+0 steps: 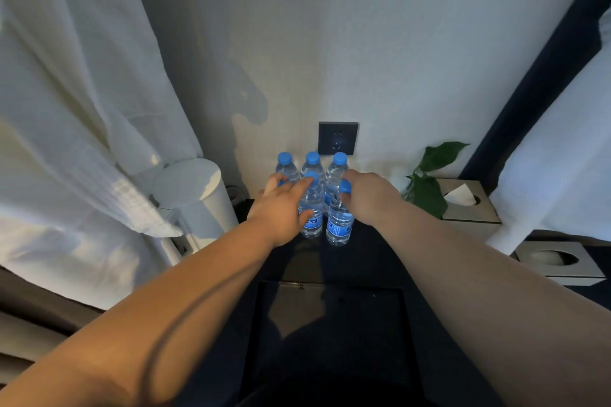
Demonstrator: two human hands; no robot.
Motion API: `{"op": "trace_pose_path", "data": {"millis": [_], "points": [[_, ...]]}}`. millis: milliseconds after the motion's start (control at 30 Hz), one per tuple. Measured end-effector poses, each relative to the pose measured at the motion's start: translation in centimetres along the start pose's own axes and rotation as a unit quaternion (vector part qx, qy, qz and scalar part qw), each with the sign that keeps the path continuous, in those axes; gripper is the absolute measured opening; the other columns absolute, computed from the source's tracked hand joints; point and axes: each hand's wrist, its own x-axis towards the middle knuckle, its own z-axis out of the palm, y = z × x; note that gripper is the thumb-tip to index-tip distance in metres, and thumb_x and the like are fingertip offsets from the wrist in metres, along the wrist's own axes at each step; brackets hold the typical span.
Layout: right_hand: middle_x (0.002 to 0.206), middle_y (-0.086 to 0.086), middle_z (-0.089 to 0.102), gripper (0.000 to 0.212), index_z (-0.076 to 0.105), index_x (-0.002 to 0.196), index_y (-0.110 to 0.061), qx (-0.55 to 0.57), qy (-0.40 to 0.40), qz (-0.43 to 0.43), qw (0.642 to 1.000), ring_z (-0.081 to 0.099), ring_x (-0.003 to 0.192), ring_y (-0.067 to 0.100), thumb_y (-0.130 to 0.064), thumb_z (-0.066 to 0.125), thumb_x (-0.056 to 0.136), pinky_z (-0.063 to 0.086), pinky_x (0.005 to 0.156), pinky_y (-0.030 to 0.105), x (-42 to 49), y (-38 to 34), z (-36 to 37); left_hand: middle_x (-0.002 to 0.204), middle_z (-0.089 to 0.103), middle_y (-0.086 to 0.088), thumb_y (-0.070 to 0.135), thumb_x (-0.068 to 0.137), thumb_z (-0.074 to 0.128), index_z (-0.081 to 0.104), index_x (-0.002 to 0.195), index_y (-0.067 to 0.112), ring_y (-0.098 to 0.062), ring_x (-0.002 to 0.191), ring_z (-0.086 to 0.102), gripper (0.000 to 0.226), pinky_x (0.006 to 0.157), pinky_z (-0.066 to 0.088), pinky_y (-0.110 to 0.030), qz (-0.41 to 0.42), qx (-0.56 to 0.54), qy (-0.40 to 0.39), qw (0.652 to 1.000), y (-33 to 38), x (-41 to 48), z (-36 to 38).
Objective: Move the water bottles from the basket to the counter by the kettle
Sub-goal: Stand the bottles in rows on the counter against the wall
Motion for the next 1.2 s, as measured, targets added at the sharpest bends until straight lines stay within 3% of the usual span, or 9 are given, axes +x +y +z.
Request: {"op": "trace_pose_path", "data": {"millis": [167, 267, 367, 533, 700, 867, 933, 1033, 1200], "points": [[0.096, 0.002, 0.061, 0.036, 0.056, 0.109, -0.017, -0.034, 0.014, 0.037, 0.999, 0.055, 0.082, 0.021, -0.05, 0.062, 0.098, 0.042, 0.067, 0.035, 0.6, -0.4, -0.1, 0.146, 0.055, 0.002, 0.056, 0.096, 0.055, 0.018, 0.161, 0.033, -0.028, 0.15, 0.014, 0.078, 0.111, 0.041, -0.048, -0.017, -0.012, 0.016, 1.0, 0.5, -0.1, 0.6], [0.091, -0.001, 0.053, 0.042, 0.054, 0.118, -0.018, -0.038, 0.023, 0.05, 0.998, 0.053, 0.082, 0.02, -0.054, 0.059, 0.097, 0.042, 0.065, 0.036, 0.5, -0.4, 0.1, 0.149, 0.052, 0.0, 0.055, 0.095, 0.058, 0.021, 0.161, 0.033, -0.029, 0.149, 0.017, 0.079, 0.111, 0.042, -0.047, -0.018, -0.016, 0.025, 0.999, 0.6, -0.1, 0.5], [0.093, -0.002, 0.057, 0.036, 0.052, 0.127, -0.022, -0.015, 0.013, 0.03, 0.999, 0.056, 0.081, 0.022, -0.042, 0.058, 0.097, 0.04, 0.061, 0.033, 0.4, -0.3, 0.1, 0.151, 0.046, -0.003, 0.052, 0.094, 0.06, 0.024, 0.161, 0.033, -0.03, 0.146, 0.021, 0.079, 0.112, 0.041, -0.047, -0.015, -0.006, 0.03, 0.999, 0.4, -0.1, 0.2], [0.103, 0.006, 0.065, 0.024, 0.06, 0.115, -0.019, 0.001, 0.009, 0.029, 1.0, 0.06, 0.085, 0.023, -0.036, 0.06, 0.098, 0.044, 0.066, 0.033, 0.8, -0.5, 0.2, 0.16, 0.032, -0.004, 0.048, 0.092, 0.063, 0.025, 0.159, 0.035, -0.028, 0.147, 0.023, 0.078, 0.113, 0.042, -0.05, -0.012, -0.002, 0.044, 0.999, 0.5, -0.2, 0.2], [0.097, 0.008, 0.065, 0.025, 0.056, 0.117, -0.015, 0.011, 0.032, 0.026, 0.999, 0.057, 0.081, 0.024, -0.035, 0.056, 0.102, 0.044, 0.066, 0.036, 0.7, -0.8, 1.2, 0.161, 0.031, -0.001, 0.048, 0.093, 0.063, 0.026, 0.16, 0.032, -0.029, 0.146, 0.022, 0.077, 0.114, 0.042, -0.049, -0.013, -0.005, 0.045, 0.999, 0.7, -0.3, 0.2], [0.098, 0.005, 0.061, 0.04, 0.048, 0.138, -0.021, 0.006, -0.003, 0.016, 1.0, 0.059, 0.084, 0.026, -0.025, 0.055, 0.099, 0.047, 0.066, 0.035, 1.3, -1.0, 0.4, 0.165, 0.028, 0.0, 0.047, 0.093, 0.063, 0.026, 0.16, 0.032, -0.029, 0.146, 0.024, 0.078, 0.114, 0.042, -0.05, -0.005, 0.002, 0.04, 0.999, 0.7, -0.4, -0.1], [0.104, 0.007, 0.062, 0.045, 0.048, 0.139, -0.02, -0.006, -0.018, 0.011, 1.0, 0.06, 0.087, 0.027, -0.017, 0.058, 0.096, 0.047, 0.066, 0.035, 1.7, -1.0, 0.1, 0.165, 0.027, 0.002, 0.046, 0.093, 0.064, 0.026, 0.16, 0.031, -0.029, 0.145, 0.024, 0.079, 0.113, 0.043, -0.049, -0.005, 0.002, 0.035, 0.999, 0.7, -0.4, -0.2], [0.096, 0.005, 0.057, 0.047, 0.047, 0.139, -0.021, -0.004, -0.019, 0.007, 1.0, 0.059, 0.084, 0.025, -0.011, 0.058, 0.094, 0.044, 0.063, 0.034, 2.0, -1.0, 0.1, 0.166, 0.027, 0.002, 0.045, 0.093, 0.064, 0.027, 0.16, 0.031, -0.029, 0.145, 0.024, 0.079, 0.113, 0.042, -0.05, -0.003, 0.0, 0.027, 1.0, 0.7, -0.3, -0.5], [0.095, 0.004, 0.056, 0.046, 0.044, 0.14, -0.021, 0.013, -0.008, 0.011, 1.0, 0.058, 0.081, 0.024, -0.017, 0.058, 0.096, 0.042, 0.06, 0.034, 1.9, -0.9, 0.5, 0.168, 0.024, 0.004, 0.037, 0.094, 0.064, 0.029, 0.16, 0.031, -0.029, 0.146, 0.025, 0.075, 0.114, 0.041, -0.048, 0.002, 0.001, 0.008, 1.0, 0.5, 0.1, -1.1]]}}
